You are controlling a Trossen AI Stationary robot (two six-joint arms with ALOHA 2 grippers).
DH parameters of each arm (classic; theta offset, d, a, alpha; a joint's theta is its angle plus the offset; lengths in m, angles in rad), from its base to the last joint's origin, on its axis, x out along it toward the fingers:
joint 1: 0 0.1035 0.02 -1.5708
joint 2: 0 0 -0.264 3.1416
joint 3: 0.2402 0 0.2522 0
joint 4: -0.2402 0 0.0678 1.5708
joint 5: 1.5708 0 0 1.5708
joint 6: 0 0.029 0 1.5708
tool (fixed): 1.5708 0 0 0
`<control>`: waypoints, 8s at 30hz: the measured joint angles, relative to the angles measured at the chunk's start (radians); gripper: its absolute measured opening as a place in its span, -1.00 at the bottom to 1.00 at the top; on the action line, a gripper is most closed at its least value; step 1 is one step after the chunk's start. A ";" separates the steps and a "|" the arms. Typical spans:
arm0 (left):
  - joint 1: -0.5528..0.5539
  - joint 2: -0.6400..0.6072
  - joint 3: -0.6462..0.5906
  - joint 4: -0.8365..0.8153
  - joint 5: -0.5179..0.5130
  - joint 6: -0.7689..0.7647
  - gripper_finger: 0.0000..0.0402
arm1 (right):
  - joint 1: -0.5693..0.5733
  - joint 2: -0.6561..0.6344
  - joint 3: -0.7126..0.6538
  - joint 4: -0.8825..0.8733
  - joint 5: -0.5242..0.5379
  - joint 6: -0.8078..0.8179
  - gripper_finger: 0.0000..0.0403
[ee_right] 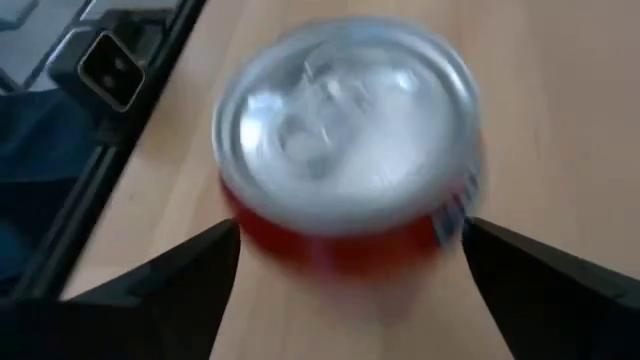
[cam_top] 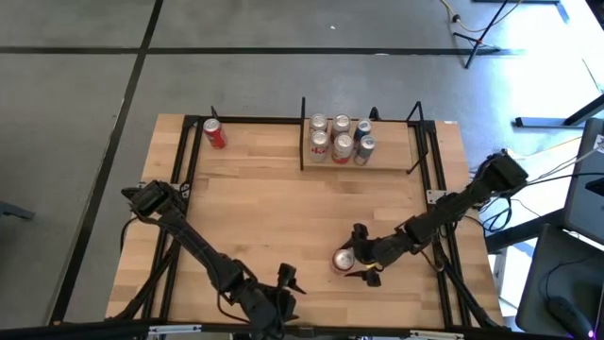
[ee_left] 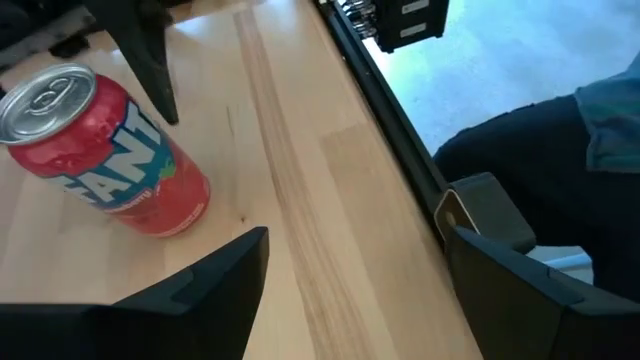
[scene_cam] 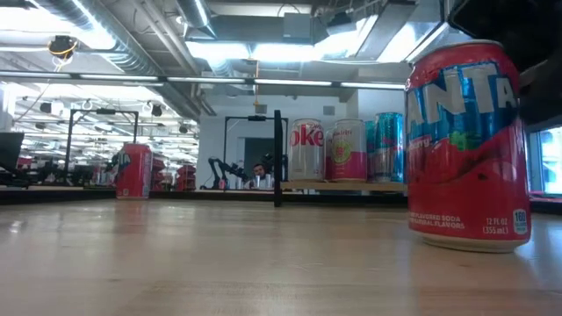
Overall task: Place canned beverage on shelf
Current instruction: Put the bottom red soda can on the shelf, then put the red soda can on the shelf aligned with the other red soda can
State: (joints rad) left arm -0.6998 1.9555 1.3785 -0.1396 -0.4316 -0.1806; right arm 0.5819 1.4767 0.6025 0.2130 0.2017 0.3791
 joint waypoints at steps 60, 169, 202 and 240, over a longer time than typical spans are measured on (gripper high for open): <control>0.228 0.213 -0.002 0.198 -0.037 0.057 0.44 | 0.159 0.065 0.000 -0.153 0.412 0.345 0.68; 0.104 -0.294 -0.406 -0.115 -0.136 -0.092 0.44 | -0.423 -0.563 0.428 -1.296 0.316 -0.062 0.31; 0.526 -0.506 -0.629 0.075 0.340 0.375 0.44 | -1.535 -0.338 0.385 -0.982 -0.413 -0.726 0.31; 0.549 -0.505 -0.629 0.085 0.341 0.264 0.44 | -1.563 -0.282 0.550 -1.126 -0.386 -0.610 0.53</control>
State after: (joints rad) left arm -0.1509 1.4507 0.7498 -0.0550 -0.0906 0.0838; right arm -0.9813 1.1947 1.1530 -0.9135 -0.1839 -0.2310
